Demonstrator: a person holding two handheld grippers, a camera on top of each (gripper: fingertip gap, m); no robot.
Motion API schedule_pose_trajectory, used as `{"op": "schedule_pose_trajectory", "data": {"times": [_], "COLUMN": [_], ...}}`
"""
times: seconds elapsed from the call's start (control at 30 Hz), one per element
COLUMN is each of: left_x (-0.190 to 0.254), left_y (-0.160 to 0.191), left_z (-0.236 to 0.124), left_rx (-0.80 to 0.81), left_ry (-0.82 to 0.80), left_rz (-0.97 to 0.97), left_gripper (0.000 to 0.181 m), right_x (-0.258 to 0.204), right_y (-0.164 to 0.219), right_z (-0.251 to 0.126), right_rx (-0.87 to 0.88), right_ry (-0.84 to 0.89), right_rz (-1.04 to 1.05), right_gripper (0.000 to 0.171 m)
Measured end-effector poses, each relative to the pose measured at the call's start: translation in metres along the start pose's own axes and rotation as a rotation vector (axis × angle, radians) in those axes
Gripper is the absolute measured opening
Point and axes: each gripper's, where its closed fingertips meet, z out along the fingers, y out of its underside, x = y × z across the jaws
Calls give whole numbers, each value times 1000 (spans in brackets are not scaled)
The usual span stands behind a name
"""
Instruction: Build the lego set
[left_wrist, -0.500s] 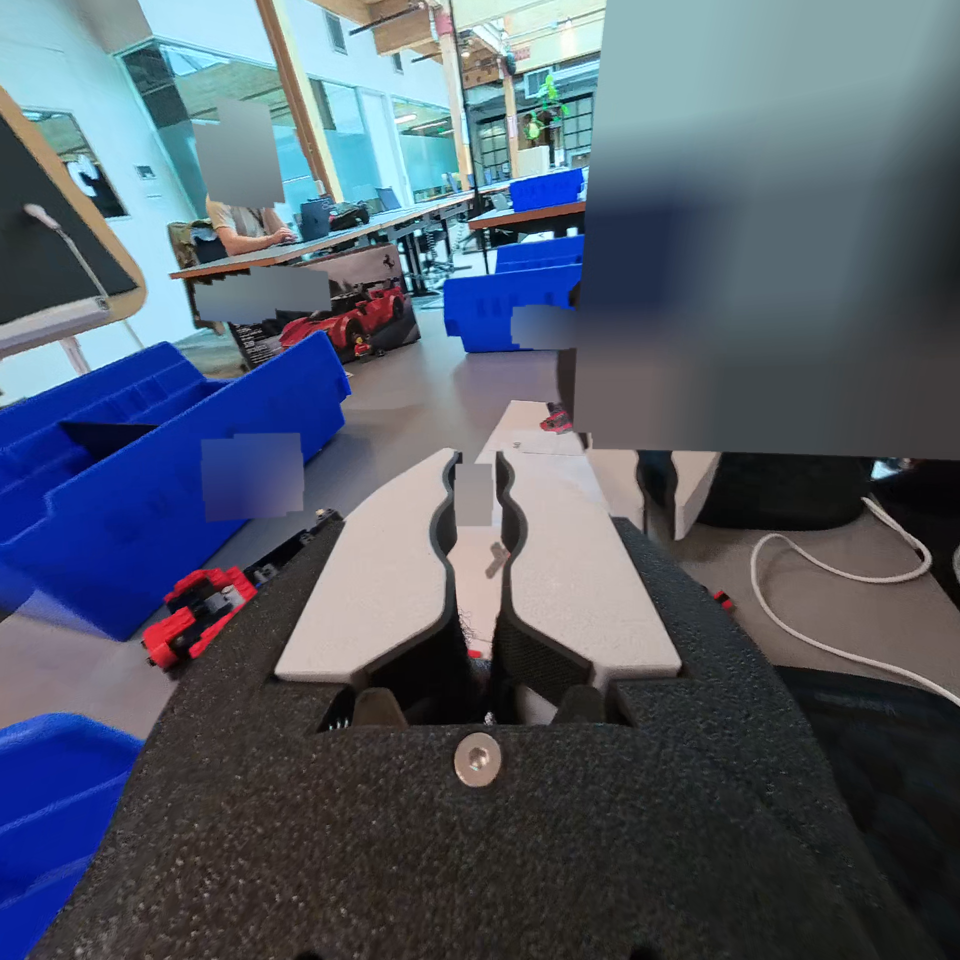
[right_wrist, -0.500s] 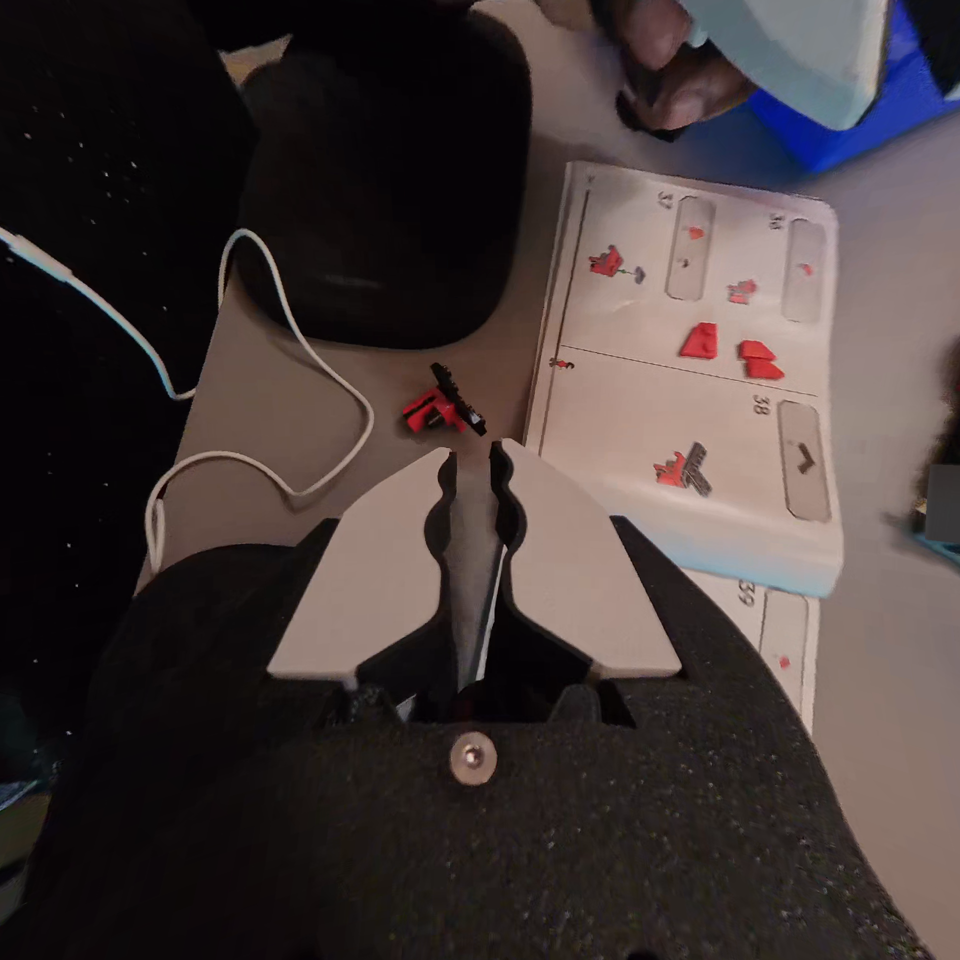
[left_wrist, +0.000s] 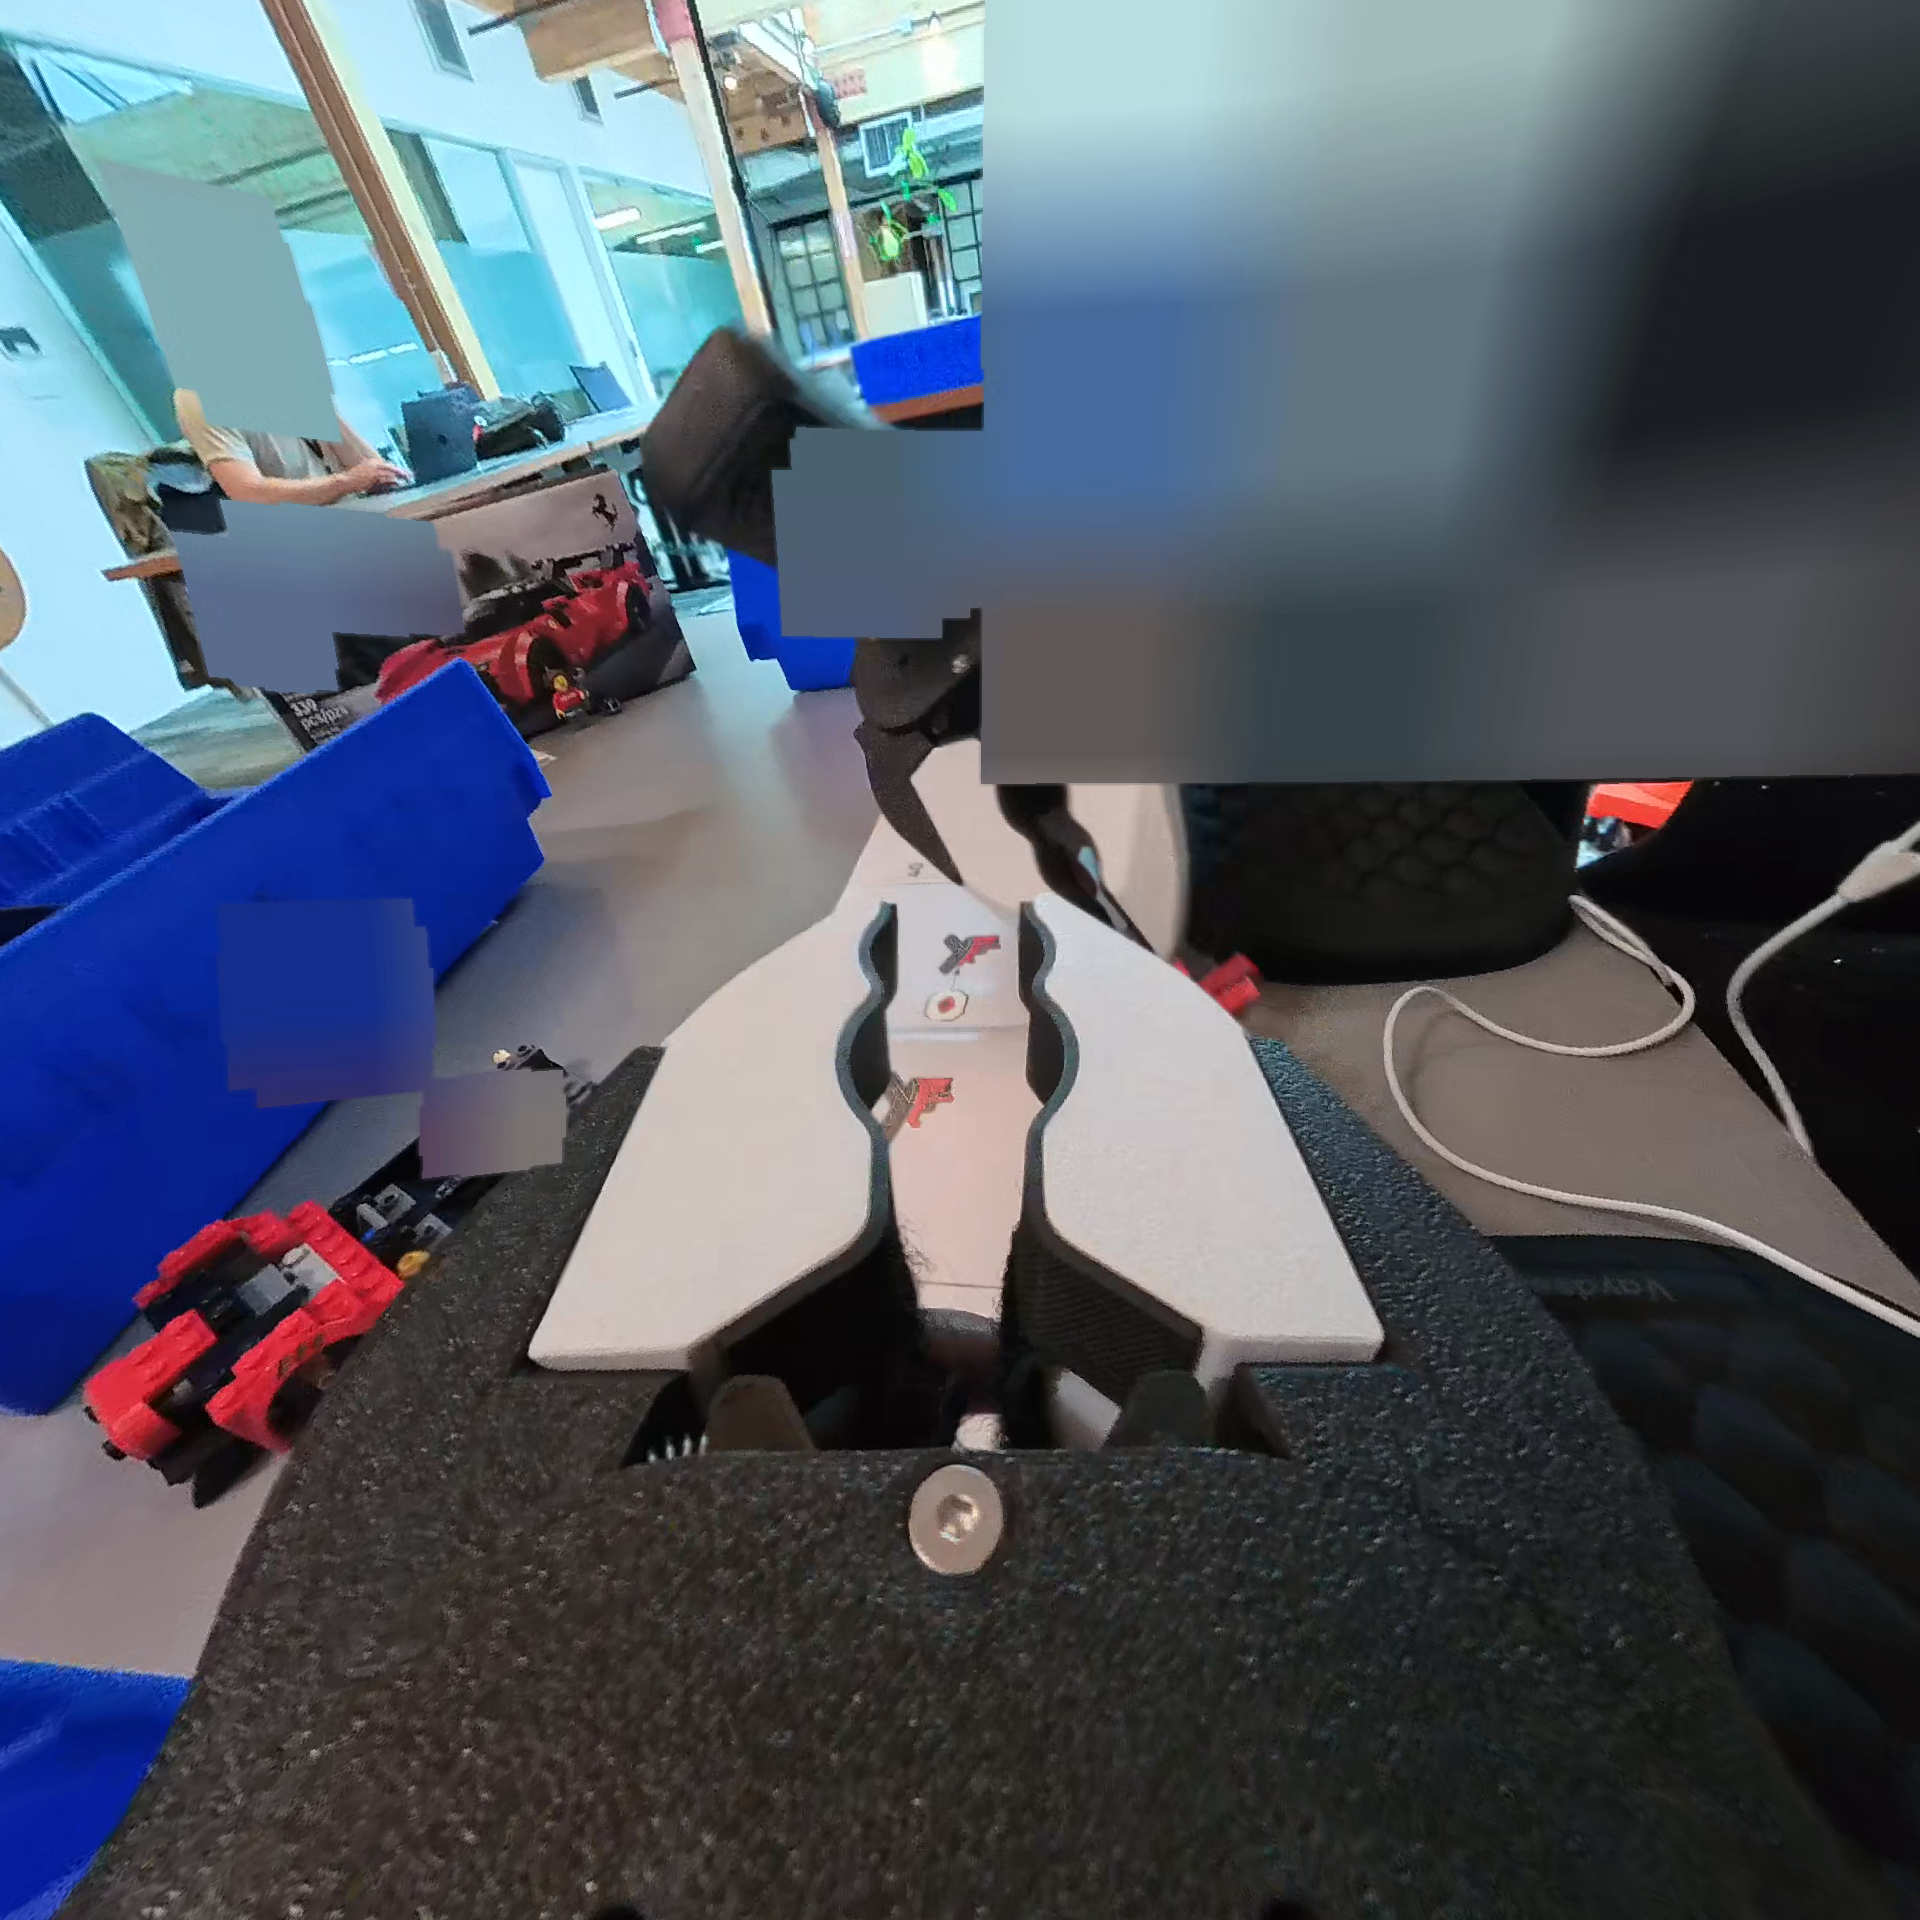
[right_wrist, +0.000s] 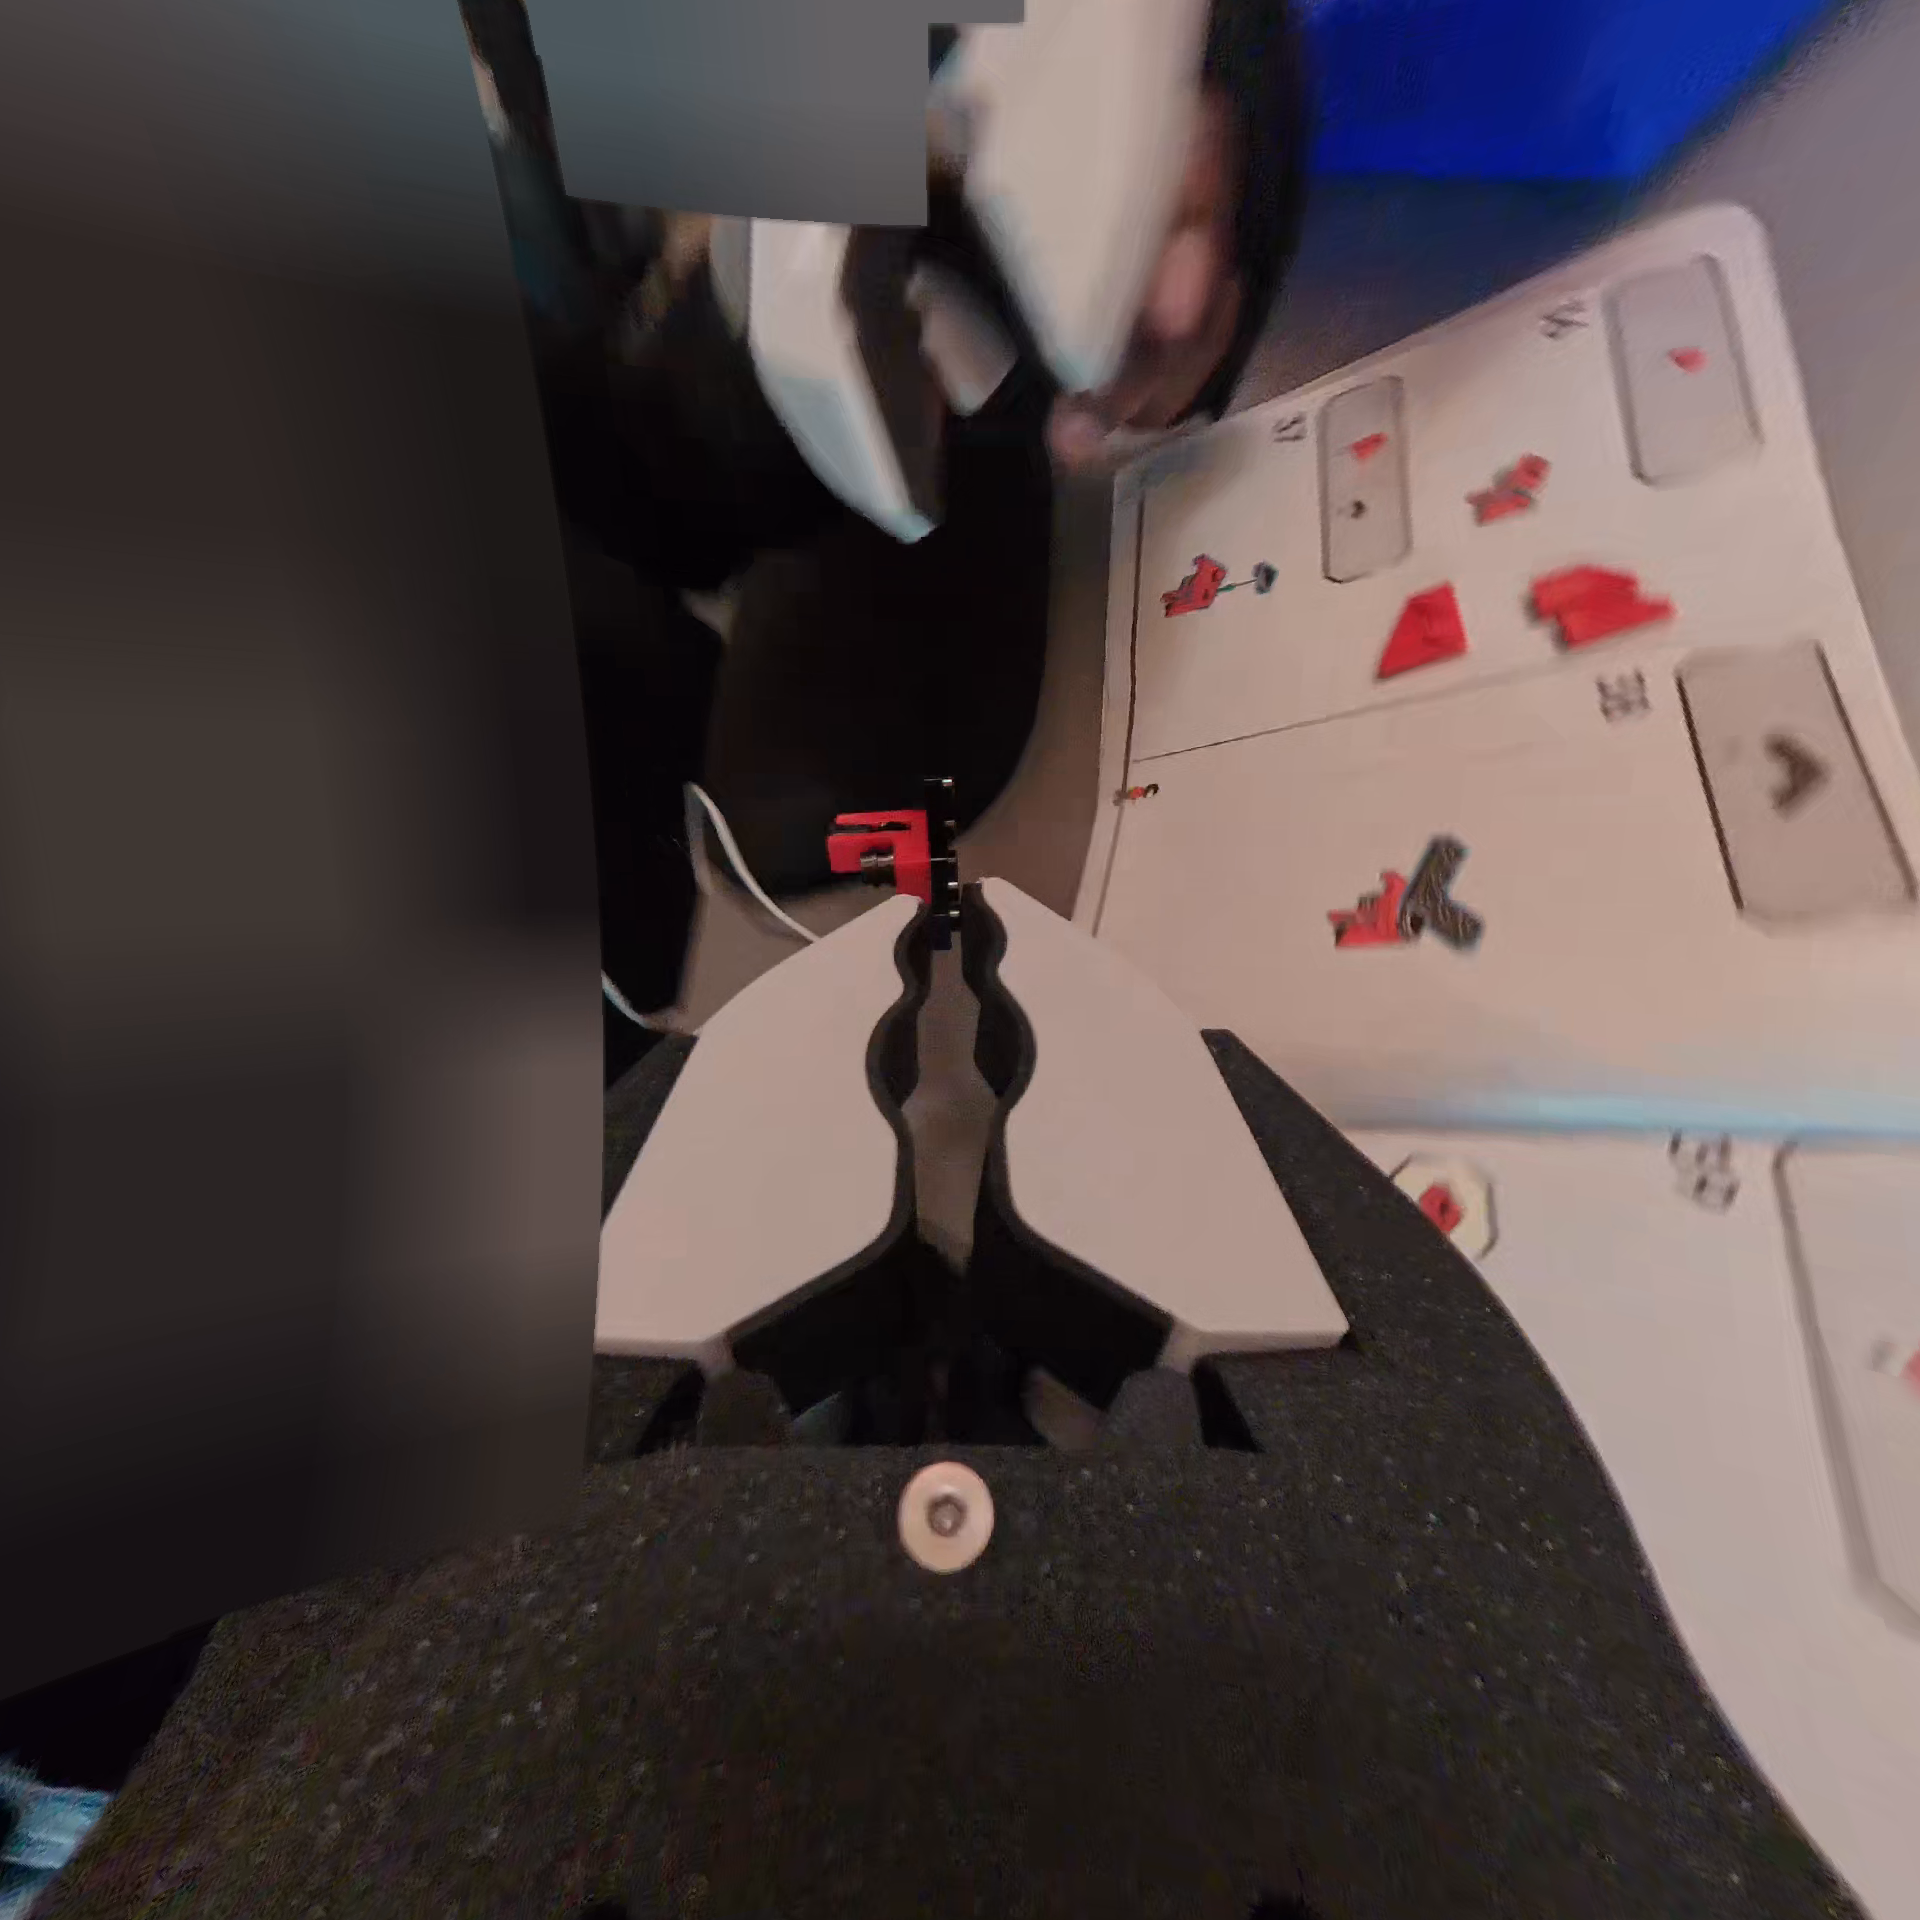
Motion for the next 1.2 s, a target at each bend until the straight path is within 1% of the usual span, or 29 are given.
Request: {"op": "schedule_pose_trajectory", "data": {"times": [0.07,0.1,0.13,0.2,0.3,0.43,0.53,0.67,0.83,0.9,1.2], "left_x": [1,3,5,7,9,18,24,27,31,31,33], "left_y": [-1,0,1,1,-4,-11,-8,-2,0,0,3], "left_z": [0,2,4,11,25,41,49,56,59,59,56], "left_rx": [6,-1,-12,-36,-98,-143,-161,-177,-172,-164,-141], "left_ry": [-8,-6,-4,-30,-77,-66,-31,-34,-12,-11,9], "left_rz": [32,56,81,137,259,333,338,372,364,365,359], "left_gripper": [24,26,28,30,24,16,18,19,15,9,8], "right_x": [-4,-5,-4,-3,-10,-15,-16,-16,-16,-15,-14], "right_y": [-14,-19,-21,-18,-19,-17,-17,-12,-9,-8,-8], "right_z": [-21,-31,-40,-50,-57,-59,-61,-58,-54,-52,-48], "right_rx": [167,241,291,337,407,424,440,420,403,398,384], "right_ry": [-99,-137,-150,-151,-217,-245,-256,-256,-263,-264,-267], "right_rz": [245,324,380,452,523,547,556,564,564,565,574], "right_gripper": [5,5,5,5,5,5,5,5,5,5,5]}}
